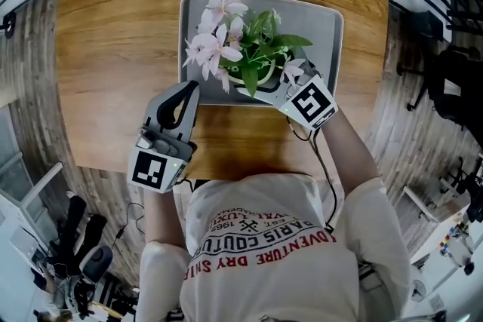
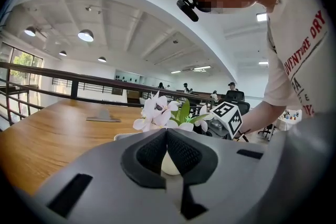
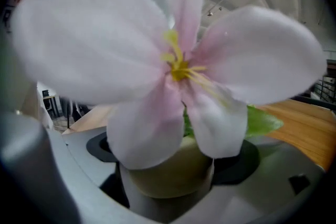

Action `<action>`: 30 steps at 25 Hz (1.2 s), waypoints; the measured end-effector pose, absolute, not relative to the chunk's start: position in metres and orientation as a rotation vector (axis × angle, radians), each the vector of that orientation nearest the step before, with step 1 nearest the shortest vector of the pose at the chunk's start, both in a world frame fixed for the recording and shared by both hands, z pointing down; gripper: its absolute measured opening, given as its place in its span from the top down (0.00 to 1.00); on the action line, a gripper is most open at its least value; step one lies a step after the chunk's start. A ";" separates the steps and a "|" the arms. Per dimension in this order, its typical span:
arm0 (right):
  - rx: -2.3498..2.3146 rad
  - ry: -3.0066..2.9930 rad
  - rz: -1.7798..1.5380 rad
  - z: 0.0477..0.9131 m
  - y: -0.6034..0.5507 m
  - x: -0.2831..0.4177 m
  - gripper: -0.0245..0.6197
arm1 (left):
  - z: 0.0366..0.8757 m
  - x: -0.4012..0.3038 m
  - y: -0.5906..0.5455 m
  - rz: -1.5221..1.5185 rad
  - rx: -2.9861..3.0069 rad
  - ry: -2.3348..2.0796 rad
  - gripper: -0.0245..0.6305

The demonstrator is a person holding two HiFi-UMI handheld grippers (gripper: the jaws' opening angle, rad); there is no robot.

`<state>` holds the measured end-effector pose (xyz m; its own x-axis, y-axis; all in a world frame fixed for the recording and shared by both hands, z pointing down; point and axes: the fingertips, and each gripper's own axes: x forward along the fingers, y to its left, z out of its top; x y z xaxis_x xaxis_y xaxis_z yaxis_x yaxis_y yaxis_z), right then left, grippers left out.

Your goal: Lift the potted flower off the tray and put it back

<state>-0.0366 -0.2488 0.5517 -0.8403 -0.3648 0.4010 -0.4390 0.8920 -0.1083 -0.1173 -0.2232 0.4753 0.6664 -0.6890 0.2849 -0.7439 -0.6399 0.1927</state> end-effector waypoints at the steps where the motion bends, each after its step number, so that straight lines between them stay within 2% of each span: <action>1: 0.624 -2.673 0.274 0.550 -0.250 -0.036 0.20 | 0.474 -0.119 -0.223 0.267 2.593 -1.137 0.94; 12: 0.972 -2.625 0.198 0.492 -0.246 -0.046 0.20 | 0.438 -0.145 -0.207 0.258 2.703 -1.038 0.94; 24: 1.448 -2.506 0.121 0.404 -0.187 0.033 0.20 | 0.363 -0.119 -0.178 0.187 2.886 -1.039 0.94; 30: 1.612 -2.449 0.031 0.360 -0.164 0.043 0.20 | 0.338 -0.121 -0.173 0.151 2.971 -1.021 0.94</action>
